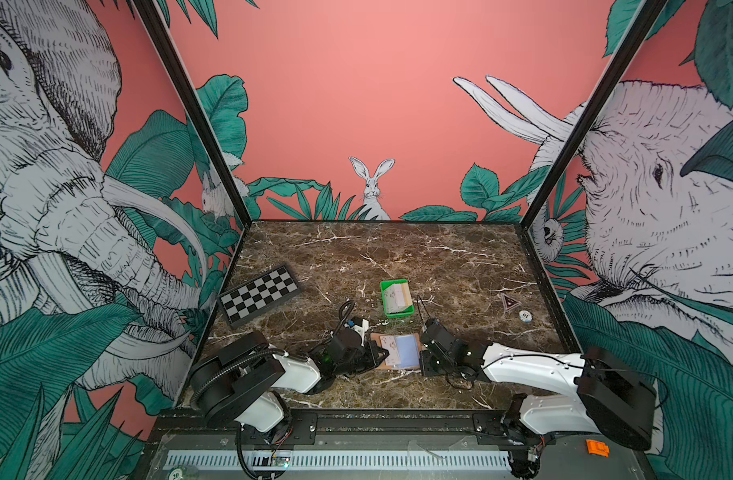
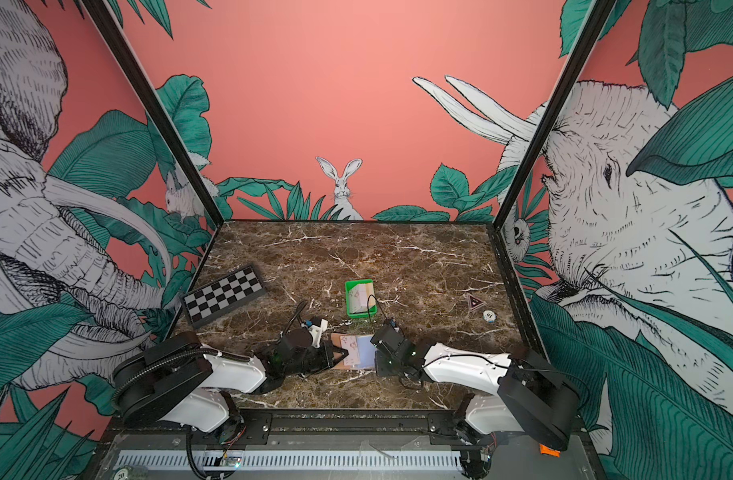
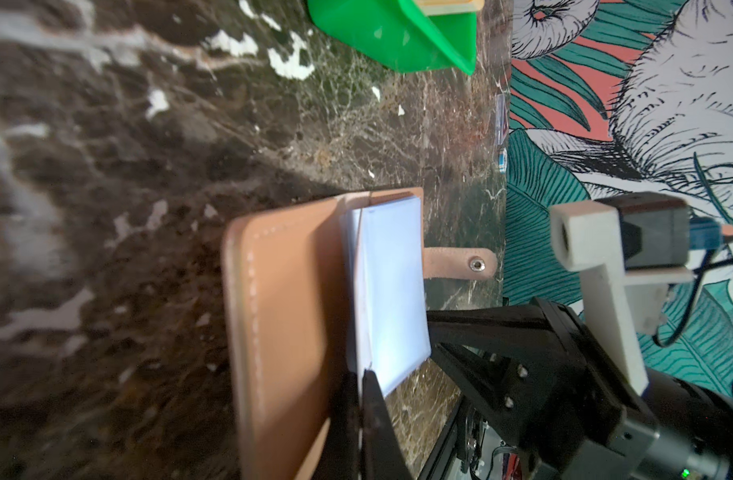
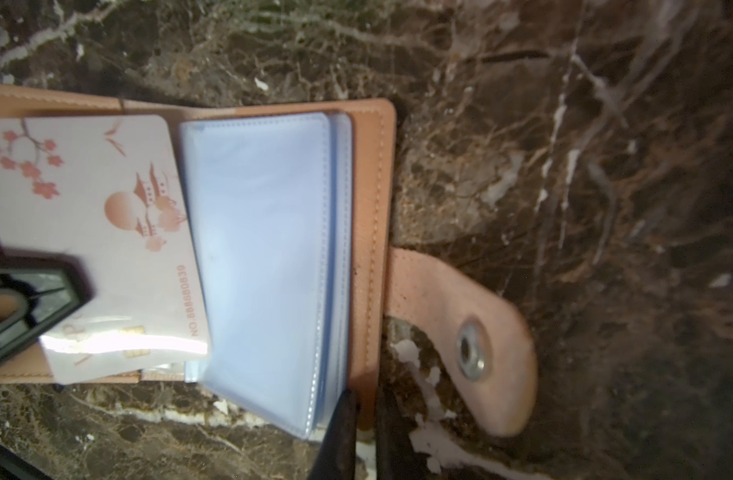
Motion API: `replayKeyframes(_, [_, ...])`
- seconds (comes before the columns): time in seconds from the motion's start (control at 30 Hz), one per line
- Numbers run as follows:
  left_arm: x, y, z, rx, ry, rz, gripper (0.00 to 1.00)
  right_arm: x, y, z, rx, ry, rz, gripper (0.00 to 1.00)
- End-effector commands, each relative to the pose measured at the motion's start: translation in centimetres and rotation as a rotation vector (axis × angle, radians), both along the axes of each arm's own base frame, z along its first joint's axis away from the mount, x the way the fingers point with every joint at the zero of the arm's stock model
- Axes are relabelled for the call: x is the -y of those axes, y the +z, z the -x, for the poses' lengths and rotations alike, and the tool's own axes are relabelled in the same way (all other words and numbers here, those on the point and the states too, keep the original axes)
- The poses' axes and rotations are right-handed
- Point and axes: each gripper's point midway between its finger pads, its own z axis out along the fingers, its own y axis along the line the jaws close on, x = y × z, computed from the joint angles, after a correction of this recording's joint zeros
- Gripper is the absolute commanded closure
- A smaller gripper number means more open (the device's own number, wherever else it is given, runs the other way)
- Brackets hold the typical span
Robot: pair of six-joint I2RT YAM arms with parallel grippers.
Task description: Put the credit cards into the card holder
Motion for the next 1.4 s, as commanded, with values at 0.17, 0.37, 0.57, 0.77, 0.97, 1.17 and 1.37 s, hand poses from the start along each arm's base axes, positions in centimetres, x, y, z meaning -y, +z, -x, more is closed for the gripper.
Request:
replayKeyframes(0.17, [-0.2, -0.9, 0.7, -0.042, -0.013, -0.011, 1.0, 0.3, -0.6, 0.3, -0.003, 0.003, 0.024, 0.88])
replayKeyframes(0.37, [0.1, -1.2, 0.8, -0.049, -0.029, -0.015, 1.0, 0.2, -0.6, 0.2, -0.003, 0.006, 0.026, 0.88])
replayKeyframes(0.57, [0.3, -1.6, 0.8, -0.06, -0.036, -0.022, 1.0, 0.3, -0.5, 0.2, -0.003, 0.009, 0.031, 0.89])
replayKeyframes(0.77, [0.6, -1.8, 0.8, -0.069, -0.043, -0.023, 1.0, 0.3, -0.5, 0.2, -0.001, 0.011, 0.034, 0.89])
replayKeyframes(0.97, [0.8, -2.2, 0.8, -0.086, -0.048, -0.027, 1.0, 0.3, -0.5, 0.2, 0.0, 0.009, 0.035, 0.89])
replayKeyframes(1.17, [0.8, -2.6, 1.0, -0.097, -0.059, -0.031, 1.0, 0.4, -0.6, 0.3, -0.002, 0.009, 0.037, 0.9])
replayKeyframes(1.37, [0.5, -3.1, 1.2, -0.116, -0.074, -0.086, 0.97, 0.6, -0.7, 0.3, -0.003, 0.008, 0.05, 0.9])
